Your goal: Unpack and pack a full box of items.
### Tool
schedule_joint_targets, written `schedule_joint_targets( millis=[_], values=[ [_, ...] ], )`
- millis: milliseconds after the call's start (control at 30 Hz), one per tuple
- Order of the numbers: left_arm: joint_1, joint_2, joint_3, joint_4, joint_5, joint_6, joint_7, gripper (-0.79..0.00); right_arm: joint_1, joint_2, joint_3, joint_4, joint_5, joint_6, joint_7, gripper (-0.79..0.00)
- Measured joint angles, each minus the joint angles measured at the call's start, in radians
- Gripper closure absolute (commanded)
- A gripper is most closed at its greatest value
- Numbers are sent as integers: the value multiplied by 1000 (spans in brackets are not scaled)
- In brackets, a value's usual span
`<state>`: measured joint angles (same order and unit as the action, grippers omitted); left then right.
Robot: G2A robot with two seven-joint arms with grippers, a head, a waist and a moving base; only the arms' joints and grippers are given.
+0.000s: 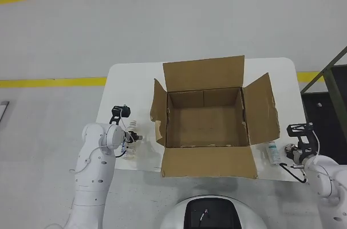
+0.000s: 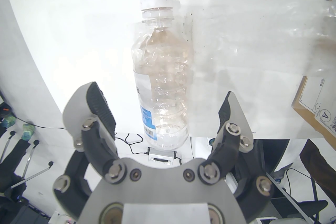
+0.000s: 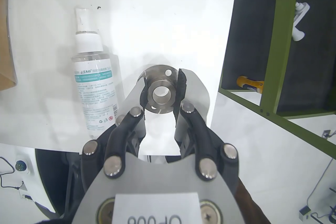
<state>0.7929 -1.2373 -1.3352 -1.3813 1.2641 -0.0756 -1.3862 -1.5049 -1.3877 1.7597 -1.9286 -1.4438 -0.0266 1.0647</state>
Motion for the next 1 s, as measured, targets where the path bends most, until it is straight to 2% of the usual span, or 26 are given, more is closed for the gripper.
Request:
schedule_joint_targets(
  millis=[133,200,300,433,533,667,800,833,867,1000],
  values=[
    [0,0,0,0,0,0,0,-785,-2,3,-6,17,-2,-1,-5,-43],
    [0,0,0,0,0,0,0,-785,-1,4,-9,23,-2,-1,-8,-126],
    [0,0,0,0,0,0,0,-785,0,5,-13,29,-1,-1,-11,-160],
    [0,0,0,0,0,0,0,-785,0,8,-15,30,4,0,-12,-283],
    [0,0,0,0,0,0,0,-785,0,10,-15,30,7,-1,-12,-323],
    [0,0,0,0,0,0,0,-785,2,13,-15,29,11,-5,-11,-326],
    [0,0,0,0,0,0,0,-785,8,16,-14,13,17,-1,-19,-280],
    [0,0,0,0,0,0,0,-785,11,16,-7,-6,28,7,-41,-185],
    [0,0,0,0,0,0,0,-785,11,16,-1,-26,39,12,-67,0],
    [0,0,0,0,0,0,0,-785,4,18,31,-132,77,-14,-291,0]
  ],
)
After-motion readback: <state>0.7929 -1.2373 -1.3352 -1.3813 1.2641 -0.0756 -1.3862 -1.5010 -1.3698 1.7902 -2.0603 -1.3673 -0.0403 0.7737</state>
